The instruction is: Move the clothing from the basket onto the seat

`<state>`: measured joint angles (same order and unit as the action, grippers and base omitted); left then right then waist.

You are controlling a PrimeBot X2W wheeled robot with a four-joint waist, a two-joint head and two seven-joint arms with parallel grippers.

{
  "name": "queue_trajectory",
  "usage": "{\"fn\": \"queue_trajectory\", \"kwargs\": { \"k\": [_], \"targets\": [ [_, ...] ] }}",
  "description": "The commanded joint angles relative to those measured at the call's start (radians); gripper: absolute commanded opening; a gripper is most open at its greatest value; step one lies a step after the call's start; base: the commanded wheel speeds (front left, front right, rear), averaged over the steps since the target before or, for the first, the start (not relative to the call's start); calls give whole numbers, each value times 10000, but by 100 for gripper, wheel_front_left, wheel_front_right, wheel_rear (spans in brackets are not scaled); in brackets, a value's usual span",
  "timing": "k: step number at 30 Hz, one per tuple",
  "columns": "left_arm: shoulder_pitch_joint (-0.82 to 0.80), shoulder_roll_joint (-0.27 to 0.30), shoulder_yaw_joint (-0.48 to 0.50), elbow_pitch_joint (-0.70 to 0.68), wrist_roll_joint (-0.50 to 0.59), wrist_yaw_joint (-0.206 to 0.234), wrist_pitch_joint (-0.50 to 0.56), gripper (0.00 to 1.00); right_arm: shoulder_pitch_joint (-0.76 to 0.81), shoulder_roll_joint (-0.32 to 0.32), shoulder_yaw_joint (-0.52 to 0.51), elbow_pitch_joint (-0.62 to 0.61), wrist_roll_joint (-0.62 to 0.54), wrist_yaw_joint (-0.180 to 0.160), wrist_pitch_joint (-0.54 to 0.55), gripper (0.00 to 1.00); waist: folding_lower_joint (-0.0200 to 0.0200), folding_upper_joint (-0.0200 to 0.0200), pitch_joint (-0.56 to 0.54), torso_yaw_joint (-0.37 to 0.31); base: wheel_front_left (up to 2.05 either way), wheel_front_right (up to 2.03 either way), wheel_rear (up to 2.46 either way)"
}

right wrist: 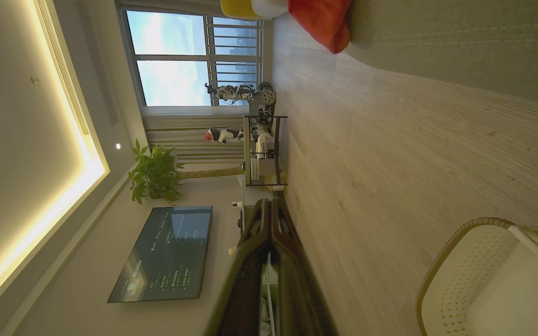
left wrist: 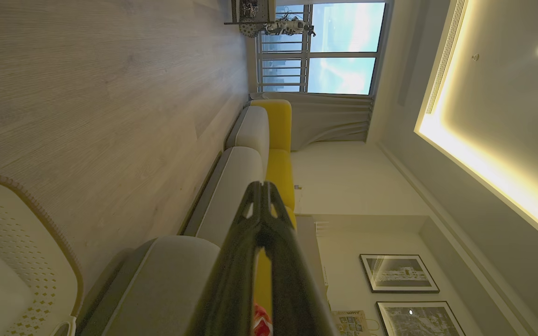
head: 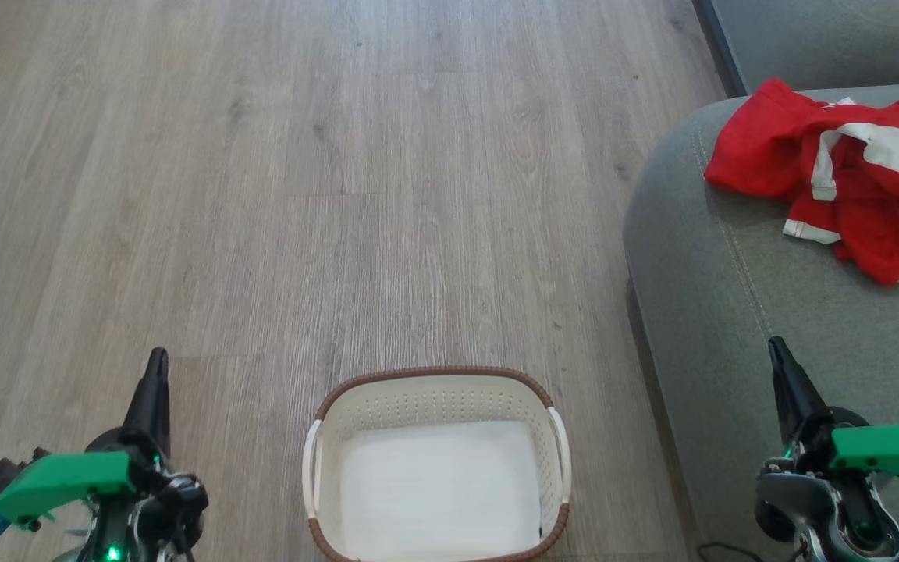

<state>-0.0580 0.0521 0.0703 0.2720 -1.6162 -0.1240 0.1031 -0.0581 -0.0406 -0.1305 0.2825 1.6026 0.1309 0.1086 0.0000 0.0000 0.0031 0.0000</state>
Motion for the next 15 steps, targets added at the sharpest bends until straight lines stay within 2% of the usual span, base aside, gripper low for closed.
{"fn": "queue_trajectory", "kwargs": {
  "k": [1, 15],
  "targets": [
    [-493, 58, 335, -269, -7, -67, 21, 0, -499, -97, 167, -377, 61, -2, 46, 0, 0, 0, 0, 0, 0, 0, 0],
    [-495, 45, 354, -269, 9, -67, 36, 0, -499, -97, 167, -377, 61, -2, 45, 0, 0, 0, 0, 0, 0, 0, 0]
  ]
}}
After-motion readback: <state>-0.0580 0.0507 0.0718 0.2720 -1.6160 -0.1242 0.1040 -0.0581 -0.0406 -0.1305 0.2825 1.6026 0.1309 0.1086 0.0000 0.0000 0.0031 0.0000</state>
